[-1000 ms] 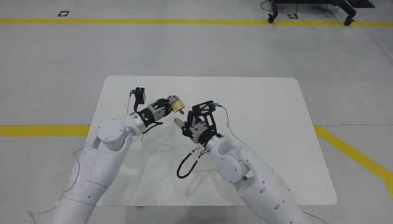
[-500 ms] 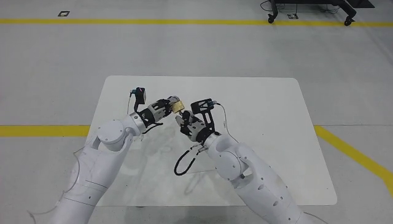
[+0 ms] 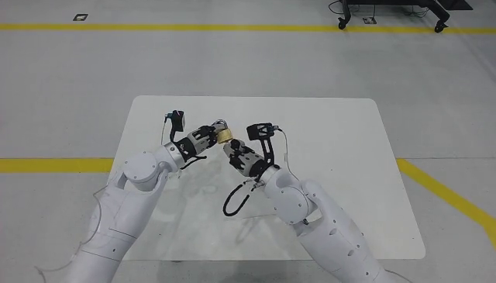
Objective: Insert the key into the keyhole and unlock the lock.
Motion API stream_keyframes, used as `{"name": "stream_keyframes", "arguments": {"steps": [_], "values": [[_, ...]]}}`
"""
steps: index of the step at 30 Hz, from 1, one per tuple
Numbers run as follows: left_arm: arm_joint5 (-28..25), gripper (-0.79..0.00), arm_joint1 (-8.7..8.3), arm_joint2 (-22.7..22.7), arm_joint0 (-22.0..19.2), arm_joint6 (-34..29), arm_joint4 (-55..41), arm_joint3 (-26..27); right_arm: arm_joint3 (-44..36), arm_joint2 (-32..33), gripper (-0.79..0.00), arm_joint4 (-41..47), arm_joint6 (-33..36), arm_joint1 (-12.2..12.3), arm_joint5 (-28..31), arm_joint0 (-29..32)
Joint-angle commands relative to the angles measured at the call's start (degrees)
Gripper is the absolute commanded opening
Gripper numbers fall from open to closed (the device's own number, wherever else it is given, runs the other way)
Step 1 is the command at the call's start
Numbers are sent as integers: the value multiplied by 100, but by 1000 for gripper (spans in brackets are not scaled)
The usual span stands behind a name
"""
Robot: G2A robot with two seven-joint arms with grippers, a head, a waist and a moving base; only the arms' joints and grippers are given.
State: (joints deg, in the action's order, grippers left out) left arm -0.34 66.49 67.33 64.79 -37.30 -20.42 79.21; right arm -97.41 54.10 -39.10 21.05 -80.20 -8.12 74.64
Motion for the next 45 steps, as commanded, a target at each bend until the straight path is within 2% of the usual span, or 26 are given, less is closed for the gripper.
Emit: {"name": "stream_keyframes", "arguments": {"steps": [1, 11, 20, 21, 23, 24, 33, 39, 45], "values": [[-25, -785, 1, 15, 6, 4, -3, 6, 9, 51, -785, 232, -46, -12, 4, 14], [-149, -785, 11, 76, 50, 28, -48, 26, 71, 512, -785, 1975, -18, -37, 382, 225], [-209, -785, 22, 95, 67, 37, -45, 27, 157, 685, -785, 2645, 196, -22, 614, 260], [-219, -785, 23, 98, 67, 42, -48, 29, 162, 696, -708, 2712, 205, -23, 613, 264], [-230, -785, 26, 102, 71, 51, -36, 27, 180, 733, -311, 2762, 169, -19, 592, 256], [-230, -785, 27, 103, 72, 52, -35, 27, 184, 734, 0, 2759, 154, -18, 586, 258], [-199, -785, 39, 147, 64, 73, -103, 1, 60, 947, 0, 2921, -162, 18, 706, 515], [-187, -785, 49, 140, 59, 84, -81, -1, -210, 1011, 0, 2386, -1018, 38, 759, 843], [-259, -785, 59, 137, 66, 139, -24, 1, -210, 1011, 0, 2386, -1018, 38, 759, 843]]}}
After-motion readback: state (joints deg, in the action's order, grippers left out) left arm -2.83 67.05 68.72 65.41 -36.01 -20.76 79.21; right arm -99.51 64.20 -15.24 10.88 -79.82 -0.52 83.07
